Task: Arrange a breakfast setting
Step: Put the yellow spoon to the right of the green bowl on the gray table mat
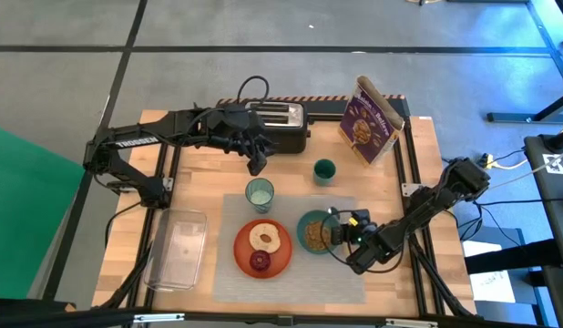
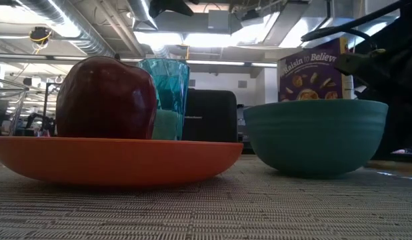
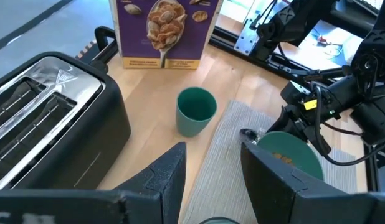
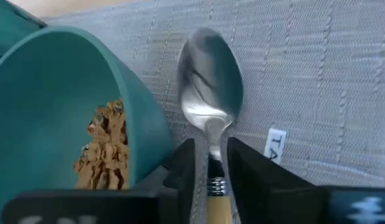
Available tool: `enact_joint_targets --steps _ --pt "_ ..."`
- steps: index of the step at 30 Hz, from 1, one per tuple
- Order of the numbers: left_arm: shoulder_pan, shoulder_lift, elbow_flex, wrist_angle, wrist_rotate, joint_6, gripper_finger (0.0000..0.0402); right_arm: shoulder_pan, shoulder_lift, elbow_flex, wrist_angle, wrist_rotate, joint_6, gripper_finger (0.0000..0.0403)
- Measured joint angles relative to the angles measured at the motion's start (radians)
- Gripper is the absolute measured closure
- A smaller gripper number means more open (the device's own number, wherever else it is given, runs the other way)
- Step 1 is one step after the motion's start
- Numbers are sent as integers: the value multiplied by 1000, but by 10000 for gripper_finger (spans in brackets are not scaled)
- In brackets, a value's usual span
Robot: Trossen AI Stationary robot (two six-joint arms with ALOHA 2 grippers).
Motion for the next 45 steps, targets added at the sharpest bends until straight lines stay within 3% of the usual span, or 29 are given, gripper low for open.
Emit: enact_joint_targets --steps 6,13,18,23,33,45 --pt "0 0 0 -3 0 0 254 0 0 0 12 -7 0 280" --pt "-1 0 0 -3 1 13 254 0 -60 0 -83 -48 10 275" --pt "-1 0 0 -3 26 14 254 39 -110 1 -204 -179 6 297" --pt "-1 0 0 -3 27 14 254 111 -116 1 -194 -268 -14 336" --pt "-1 1 0 3 15 16 254 143 -106 1 -83 -236 -49 398" --pt "-1 1 0 3 15 15 254 143 -38 1 59 -259 -73 402"
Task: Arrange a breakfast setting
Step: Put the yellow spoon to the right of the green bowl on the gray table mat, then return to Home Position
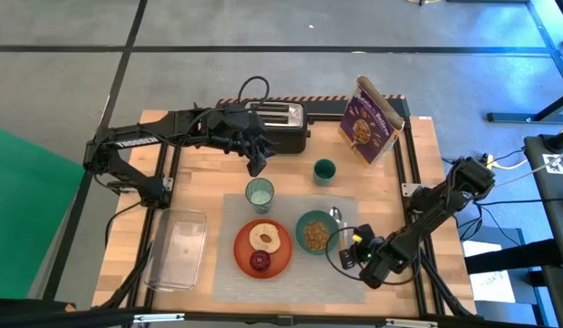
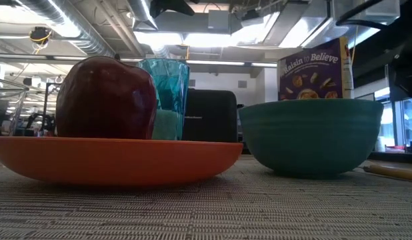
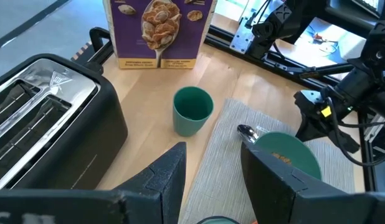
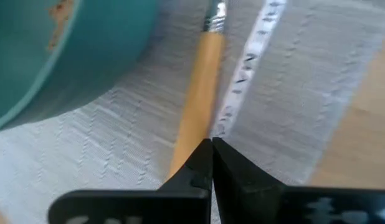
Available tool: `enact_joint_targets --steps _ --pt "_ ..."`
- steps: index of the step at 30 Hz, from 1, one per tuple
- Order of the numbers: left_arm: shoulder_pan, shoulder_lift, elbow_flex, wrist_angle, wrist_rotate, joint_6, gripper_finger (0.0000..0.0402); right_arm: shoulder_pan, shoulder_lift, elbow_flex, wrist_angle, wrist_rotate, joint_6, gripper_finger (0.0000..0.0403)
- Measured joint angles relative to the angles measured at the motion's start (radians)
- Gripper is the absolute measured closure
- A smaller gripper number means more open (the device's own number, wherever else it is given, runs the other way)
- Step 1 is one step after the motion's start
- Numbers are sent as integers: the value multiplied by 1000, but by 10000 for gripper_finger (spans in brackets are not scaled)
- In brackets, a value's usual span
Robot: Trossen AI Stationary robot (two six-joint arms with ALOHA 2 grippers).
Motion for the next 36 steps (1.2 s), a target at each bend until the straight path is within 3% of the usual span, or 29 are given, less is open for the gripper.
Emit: enact_joint_targets --steps 9,15,18,21,24,26,29,32,36 --pt "0 0 0 1 5 1 254 0 -4 1 78 -6 -56 402" --pt "7 -38 0 36 67 20 254 14 -104 124 -267 31 -81 402" --pt "40 -97 0 109 166 35 255 13 -198 214 -477 82 -214 402" --pt "58 -155 0 161 166 78 263 -7 -300 277 -590 236 -390 402" --pt "58 -200 0 219 113 102 273 -68 -399 299 -576 359 -574 402" --pt "50 -221 0 276 81 83 277 -138 -460 300 -489 375 -746 402" --pt "37 -237 1 328 78 83 278 -274 -513 301 -266 280 -1105 402" --pt "27 -228 2 332 82 102 278 -426 -534 301 14 34 -1450 402" --pt "12 -198 -1 359 77 83 284 -581 -550 301 287 -228 -1678 402"
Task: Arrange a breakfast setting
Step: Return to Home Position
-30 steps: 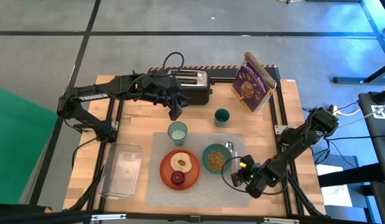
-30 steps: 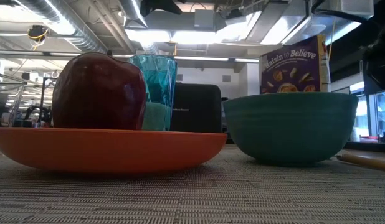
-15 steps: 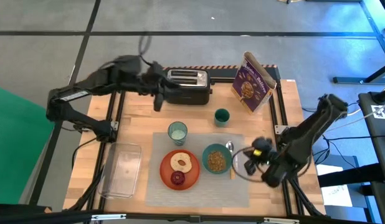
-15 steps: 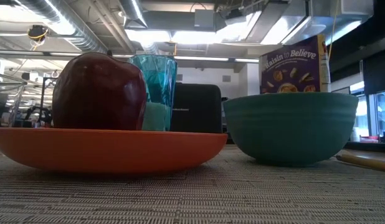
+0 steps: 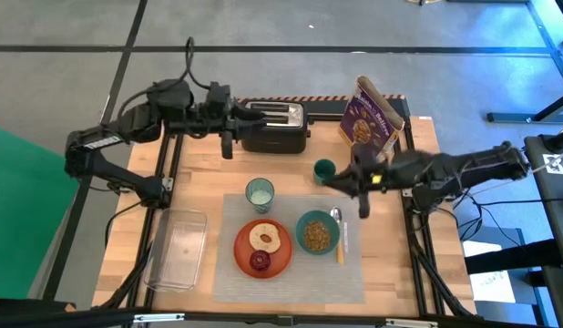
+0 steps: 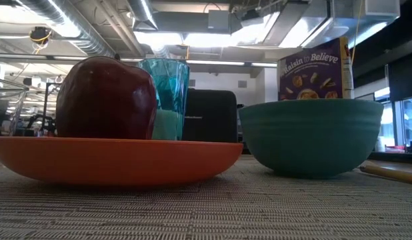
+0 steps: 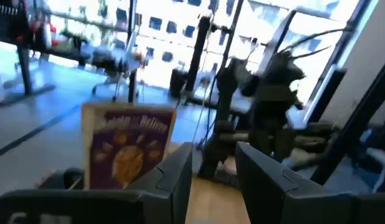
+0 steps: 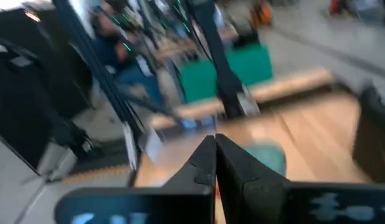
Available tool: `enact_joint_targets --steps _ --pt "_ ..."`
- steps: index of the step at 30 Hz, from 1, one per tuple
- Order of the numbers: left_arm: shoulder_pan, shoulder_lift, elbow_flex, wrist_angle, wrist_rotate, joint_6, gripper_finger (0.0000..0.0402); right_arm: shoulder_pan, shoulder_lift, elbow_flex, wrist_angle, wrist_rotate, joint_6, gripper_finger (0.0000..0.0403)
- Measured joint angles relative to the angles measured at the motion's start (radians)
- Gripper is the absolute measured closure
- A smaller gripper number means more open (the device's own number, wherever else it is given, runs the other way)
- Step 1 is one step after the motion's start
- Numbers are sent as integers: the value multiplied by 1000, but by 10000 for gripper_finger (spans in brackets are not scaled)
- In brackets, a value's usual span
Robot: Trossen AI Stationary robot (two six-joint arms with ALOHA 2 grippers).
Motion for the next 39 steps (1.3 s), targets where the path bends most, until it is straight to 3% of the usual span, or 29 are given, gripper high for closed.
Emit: enact_joint_targets --steps 6,13,16,19,25,28,32,39 --pt "-63 -13 2 232 17 75 328 -152 -88 0 75 -225 -83 402" --pt "-34 -31 -30 32 6 185 397 -328 -269 0 -107 -296 -150 402" --pt "-35 -49 -153 101 24 197 398 -380 -332 -1 -205 -317 -168 402" --pt "-36 -101 -334 276 38 171 400 -407 -389 -37 -216 -348 -173 402" --pt "-2 -250 -730 678 117 177 401 -408 -550 -264 -53 -361 -119 402" --pt "13 -310 -875 678 114 230 400 -408 -627 -386 25 -343 -123 402" --pt "11 -317 -1013 624 47 59 393 -408 -681 -512 8 -310 -142 402" --pt "-16 -361 -1122 766 168 176 399 -408 -740 -650 65 -384 -305 402"
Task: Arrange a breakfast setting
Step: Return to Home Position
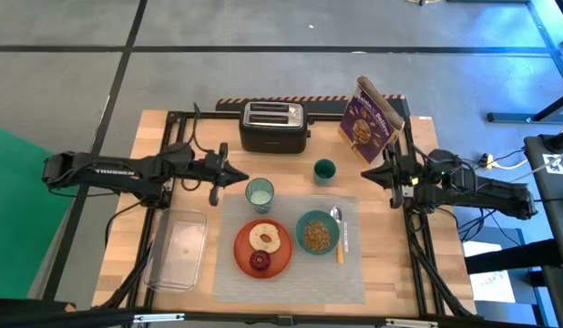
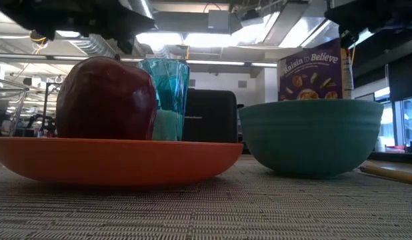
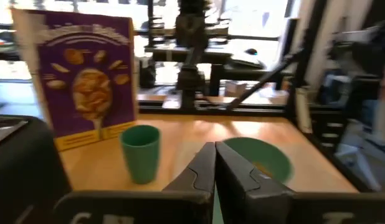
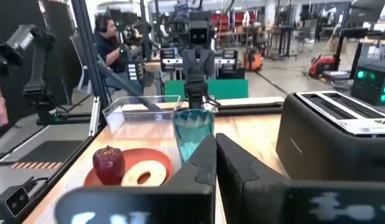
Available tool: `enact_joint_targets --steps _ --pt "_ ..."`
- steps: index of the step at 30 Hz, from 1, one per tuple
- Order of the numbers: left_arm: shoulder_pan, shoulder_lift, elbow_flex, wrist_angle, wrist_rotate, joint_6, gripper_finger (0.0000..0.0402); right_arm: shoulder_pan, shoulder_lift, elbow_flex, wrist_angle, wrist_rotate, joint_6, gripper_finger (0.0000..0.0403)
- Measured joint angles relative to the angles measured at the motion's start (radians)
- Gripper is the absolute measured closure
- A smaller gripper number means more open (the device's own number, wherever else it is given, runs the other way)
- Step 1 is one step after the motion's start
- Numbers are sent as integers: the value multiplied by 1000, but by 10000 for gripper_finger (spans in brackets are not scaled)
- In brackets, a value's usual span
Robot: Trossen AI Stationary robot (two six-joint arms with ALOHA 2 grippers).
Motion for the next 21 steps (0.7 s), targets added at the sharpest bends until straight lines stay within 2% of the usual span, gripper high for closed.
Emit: enact_joint_targets --steps 3,12,17,21 --pt "-3 -68 -49 5 44 -5 399 0 -41 -43 25 9 4 402" --pt "4 -372 -198 -48 8 -58 398 0 -206 -129 32 -13 39 402" --pt "-3 -499 -254 -49 9 -55 400 0 -313 -209 48 0 150 402" --pt "-3 -581 -289 -54 -1 -51 399 0 -308 -244 68 -37 206 402"
